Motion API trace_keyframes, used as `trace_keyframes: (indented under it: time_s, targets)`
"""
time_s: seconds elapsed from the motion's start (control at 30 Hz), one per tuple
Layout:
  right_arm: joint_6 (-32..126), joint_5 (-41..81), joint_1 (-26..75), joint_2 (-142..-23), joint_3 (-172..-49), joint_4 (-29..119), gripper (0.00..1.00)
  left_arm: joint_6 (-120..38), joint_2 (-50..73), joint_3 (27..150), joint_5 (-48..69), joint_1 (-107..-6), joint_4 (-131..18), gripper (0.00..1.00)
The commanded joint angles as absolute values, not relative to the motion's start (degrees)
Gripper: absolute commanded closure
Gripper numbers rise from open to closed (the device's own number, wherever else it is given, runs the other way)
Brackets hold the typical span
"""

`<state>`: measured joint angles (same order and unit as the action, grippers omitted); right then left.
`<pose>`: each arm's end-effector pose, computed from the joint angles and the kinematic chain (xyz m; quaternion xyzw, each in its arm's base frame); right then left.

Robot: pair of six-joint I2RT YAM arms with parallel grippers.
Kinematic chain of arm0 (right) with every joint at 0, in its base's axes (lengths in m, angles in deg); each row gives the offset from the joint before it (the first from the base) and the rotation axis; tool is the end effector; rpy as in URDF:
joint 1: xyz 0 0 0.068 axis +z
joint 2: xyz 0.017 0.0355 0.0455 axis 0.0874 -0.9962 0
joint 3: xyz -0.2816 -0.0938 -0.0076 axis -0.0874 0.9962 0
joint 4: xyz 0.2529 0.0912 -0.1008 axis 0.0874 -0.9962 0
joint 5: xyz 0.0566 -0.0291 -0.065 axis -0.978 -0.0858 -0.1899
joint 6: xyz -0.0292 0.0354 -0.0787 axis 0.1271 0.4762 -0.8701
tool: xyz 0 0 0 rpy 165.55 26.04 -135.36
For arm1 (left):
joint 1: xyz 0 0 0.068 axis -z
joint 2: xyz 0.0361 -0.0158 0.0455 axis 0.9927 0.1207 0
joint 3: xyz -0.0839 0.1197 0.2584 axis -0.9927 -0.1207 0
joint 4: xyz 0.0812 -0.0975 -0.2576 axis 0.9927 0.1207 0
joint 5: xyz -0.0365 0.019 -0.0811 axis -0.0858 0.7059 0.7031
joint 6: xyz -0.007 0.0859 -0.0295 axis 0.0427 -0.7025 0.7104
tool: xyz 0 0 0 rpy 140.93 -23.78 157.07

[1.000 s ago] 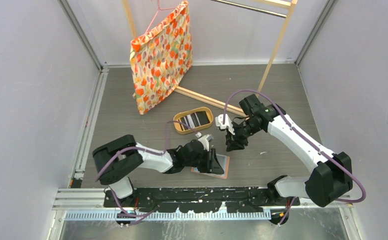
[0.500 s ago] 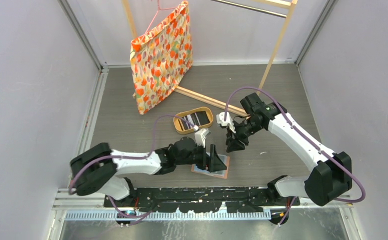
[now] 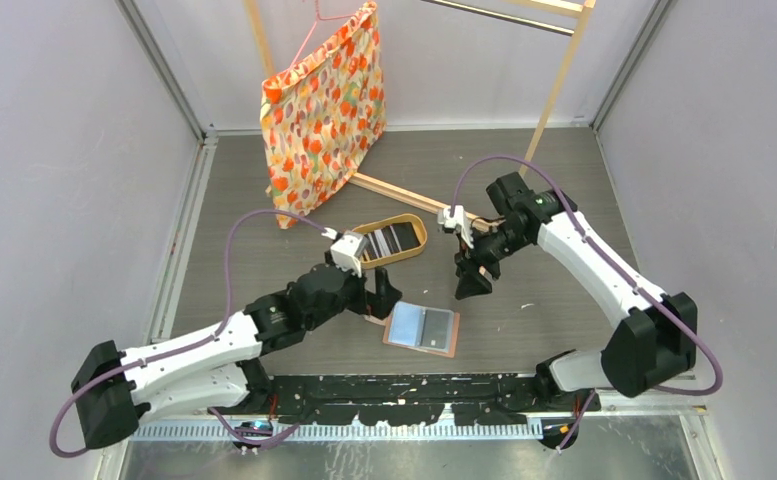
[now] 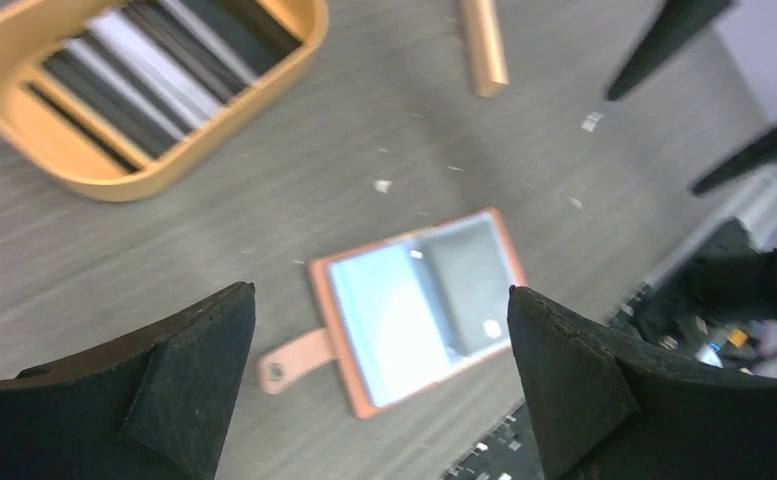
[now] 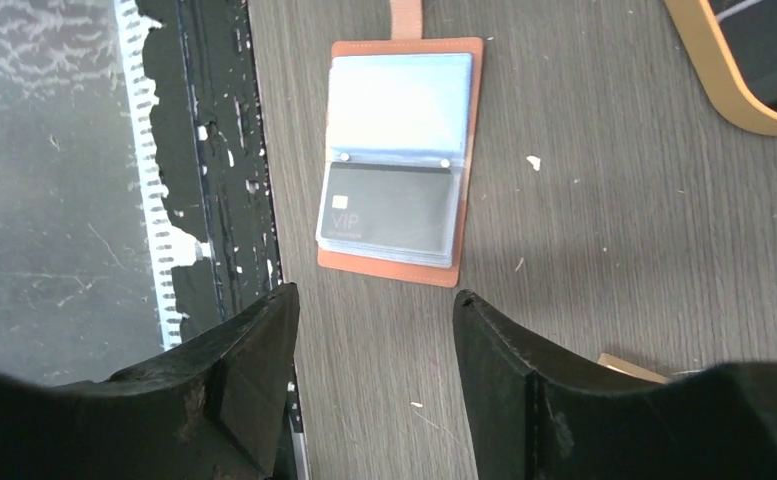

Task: Put the credit cards into the card holder
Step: Turn over the card slot in the card holder, then pick up the credit card from the storage box.

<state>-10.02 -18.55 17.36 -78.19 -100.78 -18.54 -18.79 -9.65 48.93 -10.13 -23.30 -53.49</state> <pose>0.2236 0.1556 0.2752 -0.5817 0.7044 0.3481 0.2103 0.1497 -0.2217 0.2442 0.1267 0.8195 -0.3396 0.4439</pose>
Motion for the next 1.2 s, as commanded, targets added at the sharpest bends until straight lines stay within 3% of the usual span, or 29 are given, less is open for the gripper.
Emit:
trace_keyframes:
  time_s: [0.0,0.13,0.43,0.6,0.83,1.17]
  targets:
    - [-5.5,-17.4,16.6,-81.4,-104.4,-19.9,0.37,-24.0,-9.1,52.0,-9.9,-31.5,-50.1,0.04]
    - [1.0,-12.7,16.6,-78.0,-100.1,-10.4,0.37,-23.0,-4.9,54.3,-2.1,-36.9,-54.1,0.08]
    - [3.5,-8.7,16.5,-79.1,-99.8,-8.0,0.38,-17.9,9.7,61.5,3.9,-40.1,-60.9,0.15]
    - [8.0,-6.8,16.5,-77.9,-99.0,-4.0,0.39,-15.2,14.7,65.1,5.2,-42.7,-59.3,0.31]
    - [17.8,-3.6,19.1,-81.8,-104.7,0.2,0.39,-17.0,9.4,62.6,4.9,-45.9,-58.8,0.33]
    - [32.2,4.2,25.6,-95.7,-120.2,1.3,0.4,-20.1,2.5,67.0,18.4,-57.9,-45.0,0.3]
